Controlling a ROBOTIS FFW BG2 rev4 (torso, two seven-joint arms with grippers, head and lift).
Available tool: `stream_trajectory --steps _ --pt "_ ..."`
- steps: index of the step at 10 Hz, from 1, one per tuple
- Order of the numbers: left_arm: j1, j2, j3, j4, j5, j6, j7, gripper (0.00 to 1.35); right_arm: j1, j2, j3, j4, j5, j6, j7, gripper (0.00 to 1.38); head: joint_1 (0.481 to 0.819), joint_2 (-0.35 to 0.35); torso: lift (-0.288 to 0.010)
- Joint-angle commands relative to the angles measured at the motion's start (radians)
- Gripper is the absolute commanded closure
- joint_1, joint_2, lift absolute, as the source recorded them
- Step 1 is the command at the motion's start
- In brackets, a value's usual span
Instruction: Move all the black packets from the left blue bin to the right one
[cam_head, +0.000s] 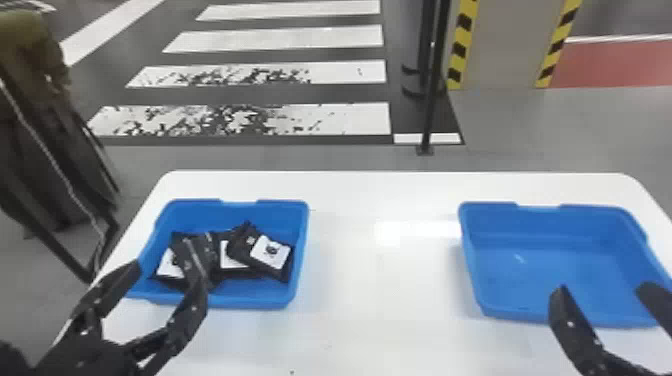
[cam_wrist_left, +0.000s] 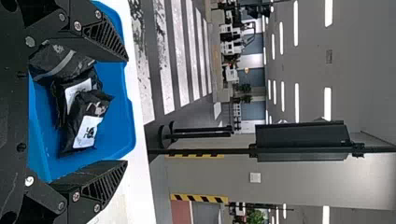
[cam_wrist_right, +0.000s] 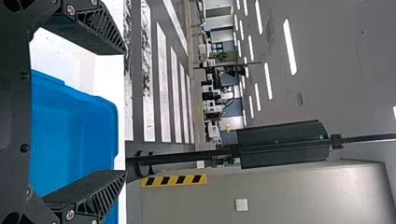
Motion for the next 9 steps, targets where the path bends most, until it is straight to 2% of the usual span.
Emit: stream_trajectory --steps 1,9 --pt "-0.002 -0.003 0.0 0.001 0.002 0.0 0.0 0.28 0.0 0.0 0.0 0.0 -0.001 0.0 0.0 0.11 0.695 0.101 -0.14" --pt "-0.015 -0.003 -0.004 0.001 0.0 0.034 0.0 0.28 -0.002 0.0 0.0 0.007 -0.007 0.0 0.0 0.12 0.695 0.102 -0.14"
